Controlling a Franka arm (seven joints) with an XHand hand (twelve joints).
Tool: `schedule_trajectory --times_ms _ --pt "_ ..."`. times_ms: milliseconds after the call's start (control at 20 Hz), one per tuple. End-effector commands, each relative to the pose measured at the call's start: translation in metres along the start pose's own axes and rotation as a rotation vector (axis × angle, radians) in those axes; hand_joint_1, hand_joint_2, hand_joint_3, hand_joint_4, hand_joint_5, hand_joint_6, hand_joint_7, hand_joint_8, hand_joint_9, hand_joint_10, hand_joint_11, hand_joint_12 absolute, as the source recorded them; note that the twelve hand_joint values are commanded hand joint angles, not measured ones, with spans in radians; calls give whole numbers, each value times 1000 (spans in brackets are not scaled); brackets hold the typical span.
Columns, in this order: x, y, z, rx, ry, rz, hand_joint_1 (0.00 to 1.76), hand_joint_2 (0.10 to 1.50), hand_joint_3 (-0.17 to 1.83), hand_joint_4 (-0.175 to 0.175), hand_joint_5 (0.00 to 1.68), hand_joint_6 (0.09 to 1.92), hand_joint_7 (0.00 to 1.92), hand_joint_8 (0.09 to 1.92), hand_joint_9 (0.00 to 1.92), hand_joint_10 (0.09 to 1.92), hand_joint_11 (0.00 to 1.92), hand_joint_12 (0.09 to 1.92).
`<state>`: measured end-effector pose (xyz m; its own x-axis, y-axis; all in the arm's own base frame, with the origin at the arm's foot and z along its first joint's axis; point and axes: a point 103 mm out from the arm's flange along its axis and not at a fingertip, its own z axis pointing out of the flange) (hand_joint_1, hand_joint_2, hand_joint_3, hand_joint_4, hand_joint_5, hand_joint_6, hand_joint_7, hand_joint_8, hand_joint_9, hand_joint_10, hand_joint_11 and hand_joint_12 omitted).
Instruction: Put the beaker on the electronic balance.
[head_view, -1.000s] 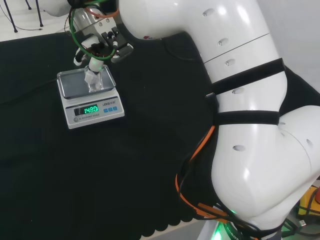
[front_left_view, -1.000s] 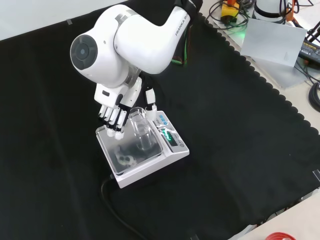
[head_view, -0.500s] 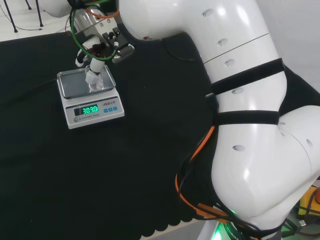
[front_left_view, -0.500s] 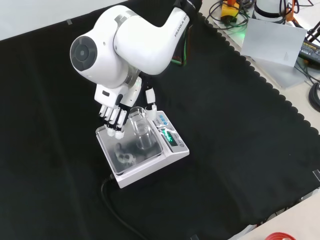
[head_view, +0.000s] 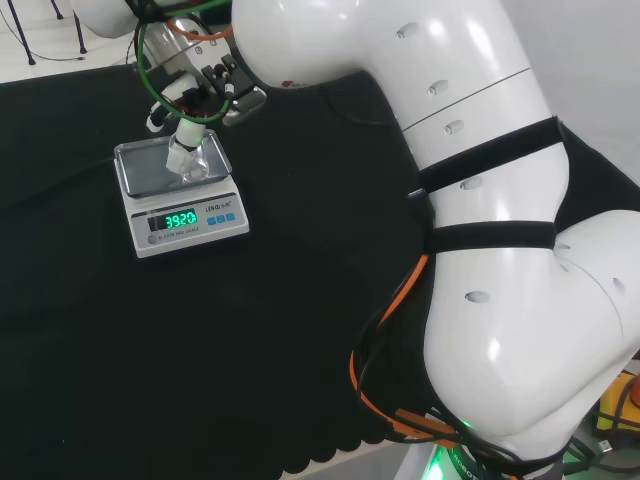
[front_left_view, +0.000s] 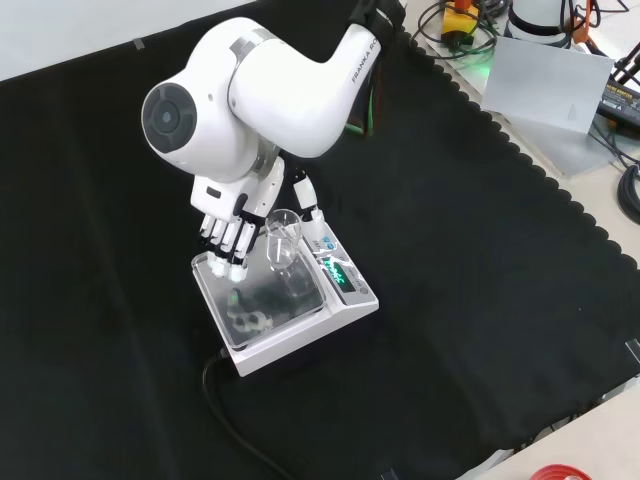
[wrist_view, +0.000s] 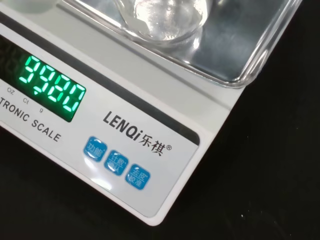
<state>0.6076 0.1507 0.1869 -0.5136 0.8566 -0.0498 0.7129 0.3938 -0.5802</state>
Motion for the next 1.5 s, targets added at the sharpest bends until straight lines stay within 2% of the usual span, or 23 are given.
schedule_trajectory --times_ms 50,300,500,700,1250,1500 --pt "-6 0 -3 -39 43 13 683 756 -94 -33 131 87 37 87 0 508 0 1238" --pt "-8 -2 -10 -64 52 23 682 768 -71 -39 174 87 54 138 0 617 0 1281" --pt "-5 -2 -10 -62 38 27 683 763 -47 -41 199 87 7 318 0 672 0 1310" --pt "-2 -4 -10 -60 22 19 688 762 -42 -42 210 87 0 372 0 700 0 1326" --pt "-7 -34 -20 -71 7 34 689 762 -39 -43 216 87 0 398 0 728 0 1341" --pt "-12 -60 -28 -122 22 54 687 761 -36 -43 232 87 0 467 0 805 0 1351"
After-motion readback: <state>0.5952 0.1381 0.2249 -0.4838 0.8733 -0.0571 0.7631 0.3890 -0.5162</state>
